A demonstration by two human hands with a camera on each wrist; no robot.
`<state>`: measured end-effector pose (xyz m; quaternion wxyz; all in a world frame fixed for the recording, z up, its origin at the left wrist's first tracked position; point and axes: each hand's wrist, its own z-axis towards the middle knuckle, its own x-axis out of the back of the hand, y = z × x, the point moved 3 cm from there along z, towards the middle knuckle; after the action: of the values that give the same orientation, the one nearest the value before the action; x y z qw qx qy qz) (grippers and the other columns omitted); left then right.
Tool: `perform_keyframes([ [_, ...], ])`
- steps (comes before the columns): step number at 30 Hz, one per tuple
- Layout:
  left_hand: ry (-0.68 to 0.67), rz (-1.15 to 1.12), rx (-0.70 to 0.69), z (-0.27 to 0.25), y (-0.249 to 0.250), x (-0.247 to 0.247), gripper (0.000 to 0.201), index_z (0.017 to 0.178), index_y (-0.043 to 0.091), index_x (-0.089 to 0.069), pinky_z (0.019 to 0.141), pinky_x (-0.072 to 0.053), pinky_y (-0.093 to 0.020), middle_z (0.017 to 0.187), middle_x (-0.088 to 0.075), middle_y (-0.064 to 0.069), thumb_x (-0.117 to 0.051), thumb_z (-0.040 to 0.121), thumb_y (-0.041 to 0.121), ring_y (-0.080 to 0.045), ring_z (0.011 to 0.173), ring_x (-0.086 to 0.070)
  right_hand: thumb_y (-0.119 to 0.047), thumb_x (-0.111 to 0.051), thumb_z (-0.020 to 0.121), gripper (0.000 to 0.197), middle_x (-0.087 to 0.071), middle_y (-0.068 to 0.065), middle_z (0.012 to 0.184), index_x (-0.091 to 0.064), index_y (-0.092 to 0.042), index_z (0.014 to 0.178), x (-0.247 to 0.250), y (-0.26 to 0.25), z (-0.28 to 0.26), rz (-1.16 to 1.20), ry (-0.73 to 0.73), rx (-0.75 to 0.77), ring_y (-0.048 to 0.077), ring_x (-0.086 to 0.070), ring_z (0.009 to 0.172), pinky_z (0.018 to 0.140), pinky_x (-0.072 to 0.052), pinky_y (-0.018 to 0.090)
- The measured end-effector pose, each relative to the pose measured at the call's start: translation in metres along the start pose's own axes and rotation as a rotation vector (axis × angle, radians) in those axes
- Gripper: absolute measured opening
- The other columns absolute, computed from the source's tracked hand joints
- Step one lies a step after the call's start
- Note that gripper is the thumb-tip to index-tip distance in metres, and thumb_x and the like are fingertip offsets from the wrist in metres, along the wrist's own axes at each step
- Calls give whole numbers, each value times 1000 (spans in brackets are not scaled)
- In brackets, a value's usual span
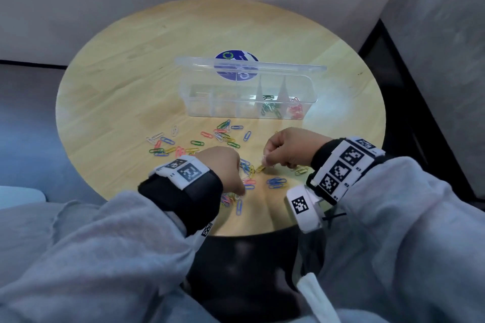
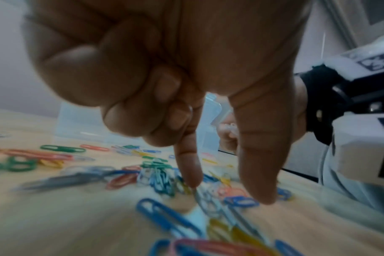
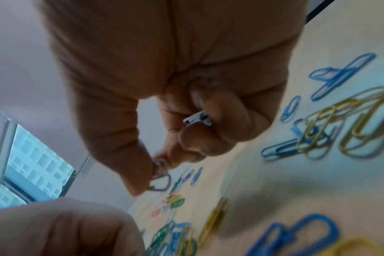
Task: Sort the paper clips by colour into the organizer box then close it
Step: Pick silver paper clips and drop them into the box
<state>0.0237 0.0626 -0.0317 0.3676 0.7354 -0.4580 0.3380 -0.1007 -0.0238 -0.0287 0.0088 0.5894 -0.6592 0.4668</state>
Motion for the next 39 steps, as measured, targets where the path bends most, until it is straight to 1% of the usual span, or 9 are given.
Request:
perform_keyframes([
  [3, -1, 38, 10, 4, 1, -3, 30, 94, 12, -68, 60, -38, -25, 95, -70, -6, -74, 72, 32, -22, 86, -63, -16, -72, 77, 21, -48, -2, 54, -58, -20, 61, -3, 0, -1, -15, -21, -2, 11, -39, 47, 49, -35, 21],
  [8, -6, 31, 24, 10, -1, -5, 24, 93, 9, -72, 57, -37, -24, 80, -62, -3, -68, 72, 19, -21, 74, -56, -14, -71, 77, 21, -52, 1, 60, -56, -19, 63, -3, 1, 0, 6, -7, 3, 14, -41, 51, 51, -36, 23],
  [19, -24, 50, 13, 11, -1, -9, 30, 97, 10, -68, 54, -34, -25, 82, -57, -3, -72, 73, 29, -21, 74, -53, -6, -67, 79, 19, -54, -3, 60, -55, -18, 70, -4, 0, 4, 74, 35, 24, 11, -46, 52, 46, -38, 18],
  [25, -58, 92, 4, 11, 2, -9, 25, 97, 12, -69, 50, -33, -23, 83, -59, -2, -68, 78, 27, -20, 75, -54, -6, -66, 80, 18, -54, -3, 62, -56, -18, 72, -5, 0, 3, 62, 13, 25, 9, -46, 52, 45, -39, 16],
  [28, -45, 81, 6, 12, 2, -9, 18, 90, 13, -67, 51, -33, -23, 79, -57, -3, -66, 78, 26, -20, 73, -53, -7, -65, 80, 16, -55, -3, 62, -58, -19, 72, -5, 1, 4, 65, 8, 26, 10, -47, 52, 47, -40, 17],
  [30, -48, 83, 10, 11, 1, -8, 13, 85, 15, -65, 53, -35, -24, 78, -58, -3, -66, 76, 25, -20, 72, -53, -5, -63, 81, 17, -56, -2, 63, -60, -20, 72, -6, 0, 4, 56, -21, 19, 5, -47, 46, 47, -42, 15],
  [33, -57, 86, 10, 10, 0, -7, 21, 92, 11, -68, 59, -39, -26, 80, -59, -3, -66, 76, 25, -21, 74, -54, 3, -51, 83, 20, -54, 6, 60, -56, -13, 72, -12, 0, 5, 131, -104, -19, 9, -47, 40, 45, -43, 17],
  [36, -52, 101, 0, 11, 0, -7, 23, 94, 9, -70, 58, -38, -25, 79, -59, -3, -65, 76, 22, -21, 73, -54, 7, -39, 83, 21, -48, 10, 61, -47, -8, 71, -15, -1, 7, 273, -144, -63, 20, -45, 50, 39, -37, 19],
  [39, -72, 118, 0, 11, 1, -9, 12, 81, 13, -66, 51, -35, -23, 75, -57, -2, -66, 76, 24, -20, 69, -53, 9, -33, 83, 23, -49, 11, 61, -43, -8, 72, -14, -2, 8, 388, -128, -79, 22, -47, 52, 35, -33, 17],
])
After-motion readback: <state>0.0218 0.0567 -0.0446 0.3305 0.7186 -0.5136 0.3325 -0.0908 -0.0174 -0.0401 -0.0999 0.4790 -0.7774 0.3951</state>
